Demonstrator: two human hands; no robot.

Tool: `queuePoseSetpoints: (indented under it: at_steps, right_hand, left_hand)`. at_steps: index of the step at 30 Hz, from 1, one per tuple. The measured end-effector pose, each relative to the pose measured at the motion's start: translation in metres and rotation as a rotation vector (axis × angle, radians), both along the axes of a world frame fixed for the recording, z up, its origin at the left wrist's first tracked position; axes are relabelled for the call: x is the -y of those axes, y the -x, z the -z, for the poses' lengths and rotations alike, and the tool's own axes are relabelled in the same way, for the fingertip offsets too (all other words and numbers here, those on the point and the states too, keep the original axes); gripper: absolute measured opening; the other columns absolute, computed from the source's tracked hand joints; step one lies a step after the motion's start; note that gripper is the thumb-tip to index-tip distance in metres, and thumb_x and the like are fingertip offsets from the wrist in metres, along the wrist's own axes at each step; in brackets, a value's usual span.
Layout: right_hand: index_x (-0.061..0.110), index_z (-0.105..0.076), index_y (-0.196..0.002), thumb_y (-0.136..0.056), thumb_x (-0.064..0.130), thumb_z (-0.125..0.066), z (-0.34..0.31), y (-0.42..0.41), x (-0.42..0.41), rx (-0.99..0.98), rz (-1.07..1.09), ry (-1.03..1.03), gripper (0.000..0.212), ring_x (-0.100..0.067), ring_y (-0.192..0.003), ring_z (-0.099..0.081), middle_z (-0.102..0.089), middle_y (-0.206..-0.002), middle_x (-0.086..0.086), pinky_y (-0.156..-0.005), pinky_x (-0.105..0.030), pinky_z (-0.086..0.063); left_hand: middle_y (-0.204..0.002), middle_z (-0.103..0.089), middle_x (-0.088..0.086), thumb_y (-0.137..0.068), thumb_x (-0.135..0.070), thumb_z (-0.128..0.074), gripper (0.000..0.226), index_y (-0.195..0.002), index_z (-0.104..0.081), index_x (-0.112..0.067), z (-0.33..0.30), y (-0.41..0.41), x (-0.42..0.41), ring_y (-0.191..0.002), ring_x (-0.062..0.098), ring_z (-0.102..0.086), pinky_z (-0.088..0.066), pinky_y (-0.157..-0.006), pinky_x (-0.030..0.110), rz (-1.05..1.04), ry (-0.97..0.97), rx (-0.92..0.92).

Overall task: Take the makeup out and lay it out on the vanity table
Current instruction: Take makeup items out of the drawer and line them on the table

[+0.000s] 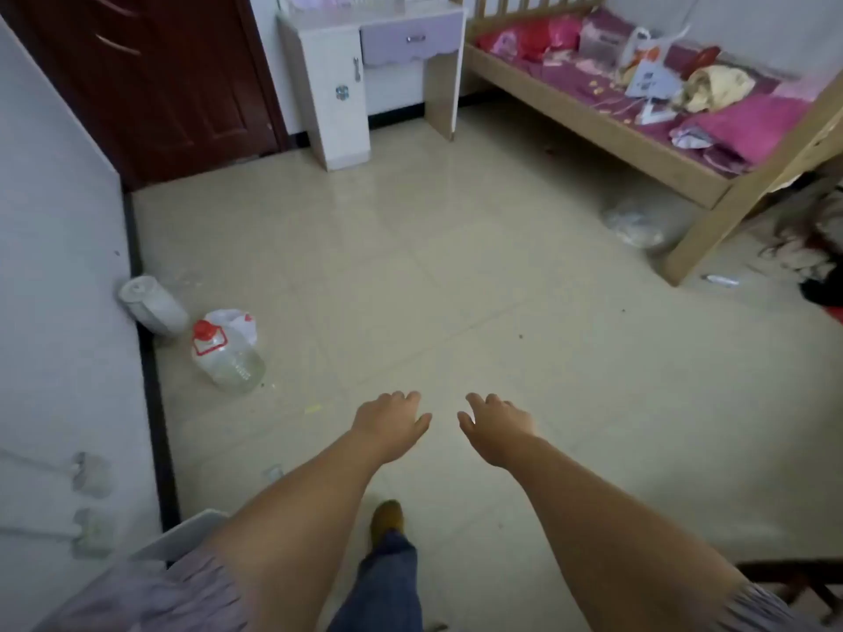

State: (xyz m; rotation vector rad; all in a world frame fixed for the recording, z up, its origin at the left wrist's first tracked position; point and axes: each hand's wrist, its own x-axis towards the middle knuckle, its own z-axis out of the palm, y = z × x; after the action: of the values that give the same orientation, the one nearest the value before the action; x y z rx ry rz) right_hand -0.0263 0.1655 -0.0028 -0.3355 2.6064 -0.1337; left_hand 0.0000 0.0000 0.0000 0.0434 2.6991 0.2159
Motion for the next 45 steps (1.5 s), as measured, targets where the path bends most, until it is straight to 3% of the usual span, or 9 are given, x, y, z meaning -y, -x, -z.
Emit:
queuePoseSetpoints:
  at_steps: [25,39,45]
  right_hand:
    - [0.018,-0.038,-0.136,-0.100,0.042,-0.023,-0.033,0.425,0.069,-0.072,0.158,0.016,0.046,-0.027,-0.119,-0.050,-0.048,-0.132,-0.008,-0.091,-0.037,-0.042]
    - [0.020,-0.036,-0.138,-0.100,0.045,-0.022,-0.007,0.731,0.072,0.007,0.079,-0.012,0.048,-0.026,-0.123,-0.047,-0.046,-0.135,-0.007,-0.094,-0.037,-0.041]
    - [0.023,-0.030,-0.141,-0.099,0.047,-0.019,0.005,0.849,0.091,-0.046,-0.002,-0.052,0.049,-0.025,-0.128,-0.039,-0.039,-0.141,-0.007,-0.099,-0.040,-0.037]
  left_hand:
    - [-0.128,-0.053,0.009,-0.099,-0.045,-0.027,0.048,-0.132,-0.042,-0.014,-0.028,0.436,0.088,-0.118,0.028,-0.050,-0.043,-0.093,0.039,0.114,0.029,-0.072]
    - [-0.123,-0.055,0.008,-0.099,-0.043,-0.026,0.046,-0.127,-0.047,-0.014,0.000,0.726,0.092,-0.115,0.026,-0.051,-0.041,-0.091,0.037,0.022,0.028,0.038]
    - [-0.119,-0.054,0.008,-0.099,-0.046,-0.024,0.047,-0.132,-0.040,-0.016,0.008,0.846,0.104,-0.111,0.026,-0.050,-0.039,-0.089,0.037,0.063,0.091,-0.043]
